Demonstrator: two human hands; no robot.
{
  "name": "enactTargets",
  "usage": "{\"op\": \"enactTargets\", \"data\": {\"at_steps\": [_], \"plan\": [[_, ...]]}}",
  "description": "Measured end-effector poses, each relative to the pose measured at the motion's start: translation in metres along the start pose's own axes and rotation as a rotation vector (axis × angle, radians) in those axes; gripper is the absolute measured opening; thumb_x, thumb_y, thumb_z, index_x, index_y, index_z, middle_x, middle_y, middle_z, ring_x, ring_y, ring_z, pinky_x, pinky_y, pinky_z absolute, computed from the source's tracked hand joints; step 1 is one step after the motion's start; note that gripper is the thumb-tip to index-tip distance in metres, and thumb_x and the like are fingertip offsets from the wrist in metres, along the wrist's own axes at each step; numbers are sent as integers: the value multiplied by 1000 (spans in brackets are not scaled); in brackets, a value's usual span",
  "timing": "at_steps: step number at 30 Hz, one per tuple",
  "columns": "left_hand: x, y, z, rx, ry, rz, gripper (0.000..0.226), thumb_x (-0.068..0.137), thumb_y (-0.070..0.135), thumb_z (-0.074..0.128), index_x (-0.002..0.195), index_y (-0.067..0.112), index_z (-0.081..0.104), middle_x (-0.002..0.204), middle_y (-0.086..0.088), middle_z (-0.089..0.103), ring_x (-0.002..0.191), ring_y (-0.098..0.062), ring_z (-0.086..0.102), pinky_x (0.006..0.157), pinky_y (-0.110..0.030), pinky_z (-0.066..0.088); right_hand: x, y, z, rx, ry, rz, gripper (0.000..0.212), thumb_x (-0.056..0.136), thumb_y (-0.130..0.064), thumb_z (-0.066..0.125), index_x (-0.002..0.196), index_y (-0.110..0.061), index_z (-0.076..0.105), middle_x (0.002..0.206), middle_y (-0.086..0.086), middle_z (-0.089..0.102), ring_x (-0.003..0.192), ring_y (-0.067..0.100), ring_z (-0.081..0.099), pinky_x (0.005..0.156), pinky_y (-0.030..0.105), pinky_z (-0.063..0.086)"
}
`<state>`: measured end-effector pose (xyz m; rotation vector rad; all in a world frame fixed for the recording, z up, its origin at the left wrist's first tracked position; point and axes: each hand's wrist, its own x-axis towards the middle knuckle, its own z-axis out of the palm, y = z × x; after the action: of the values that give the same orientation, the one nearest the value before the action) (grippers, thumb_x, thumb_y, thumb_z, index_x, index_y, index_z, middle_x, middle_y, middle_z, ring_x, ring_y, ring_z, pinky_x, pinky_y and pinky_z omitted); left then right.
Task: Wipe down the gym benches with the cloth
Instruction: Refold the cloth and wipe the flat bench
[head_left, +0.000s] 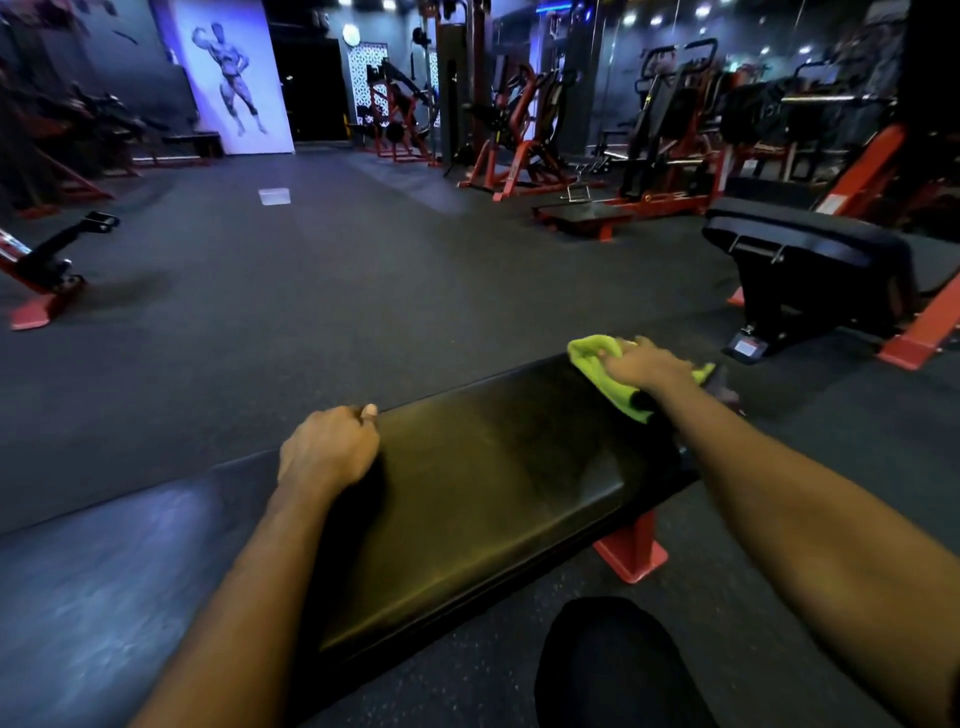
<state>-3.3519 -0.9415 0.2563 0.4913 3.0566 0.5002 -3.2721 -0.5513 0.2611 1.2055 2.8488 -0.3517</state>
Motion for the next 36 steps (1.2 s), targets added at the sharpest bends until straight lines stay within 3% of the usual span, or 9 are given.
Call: {"op": "enactTargets", "data": {"at_steps": [4, 9, 13, 17, 24, 27, 30, 33, 36], "plan": [[-3, 3, 1, 10, 40, 2, 46, 104, 43, 26, 125, 17, 59, 124, -15, 61, 111, -33, 57, 90, -42, 44, -48, -91, 22, -114, -12, -333, 63, 102, -56, 18, 156, -24, 25, 166, 1, 12, 153, 27, 6, 117, 63, 3], [-10, 7, 1, 6, 84, -2, 41, 104, 38, 28, 120, 18, 61, 124, -15, 61, 111, -36, 57, 88, -43, 44, -140, -84, 48, -72, 6, -570, 63, 98, -66, 22, 153, -36, 28, 165, -12, 9, 153, 23, 3, 116, 63, 3], [-12, 9, 0, -16, 76, 4, 41, 104, 36, 28, 120, 16, 60, 126, -15, 60, 114, -35, 55, 91, -44, 44, -145, 12, 45, -39, 140, -365, 90, 80, -78, 4, 154, -33, 28, 165, -9, 12, 153, 20, 8, 122, 52, 7], [-13, 3, 0, -35, 35, 42, 43, 105, 35, 28, 122, 12, 60, 127, -16, 60, 117, -34, 54, 97, -45, 45, -82, 68, 16, 56, 177, -50, 92, 75, -80, 8, 151, -34, 33, 164, -7, 20, 151, 24, 17, 117, 60, 17], [-30, -32, -10, -38, 84, 48, 38, 106, 31, 26, 114, 11, 58, 131, -16, 58, 125, -33, 50, 117, -54, 13, -107, -70, 47, -105, 53, -428, 67, 97, -61, 14, 152, -27, 32, 165, 2, 16, 149, 34, 17, 117, 64, 13], [-38, -64, -24, 45, 73, -71, 43, 106, 32, 25, 128, 10, 55, 140, -17, 53, 132, -34, 45, 117, -55, 9, -180, -130, 64, -116, 31, -641, 54, 103, -53, 25, 152, -33, 31, 166, -3, 13, 151, 32, 11, 116, 66, 7], [-37, -82, -31, 75, 30, -137, 47, 106, 34, 24, 137, 12, 51, 145, -15, 49, 136, -34, 41, 118, -54, 7, -247, -125, 75, -72, 117, -845, 61, 96, -61, 15, 149, -38, 36, 164, -8, 19, 151, 25, 12, 118, 61, 9], [-37, -88, -28, 91, 19, -125, 47, 106, 34, 24, 133, 10, 54, 142, -17, 50, 133, -34, 43, 117, -54, 12, -254, -97, 73, -4, 117, -782, 77, 85, -69, 4, 149, -40, 36, 163, -16, 16, 151, 16, 12, 120, 54, 8], [-41, -92, -27, 75, 22, -102, 46, 106, 34, 24, 129, 10, 56, 141, -15, 51, 133, -32, 44, 118, -55, 9, -190, -95, 59, -33, 62, -547, 62, 99, -63, 18, 154, -37, 26, 165, -14, 7, 153, 17, 4, 118, 60, 3]]}}
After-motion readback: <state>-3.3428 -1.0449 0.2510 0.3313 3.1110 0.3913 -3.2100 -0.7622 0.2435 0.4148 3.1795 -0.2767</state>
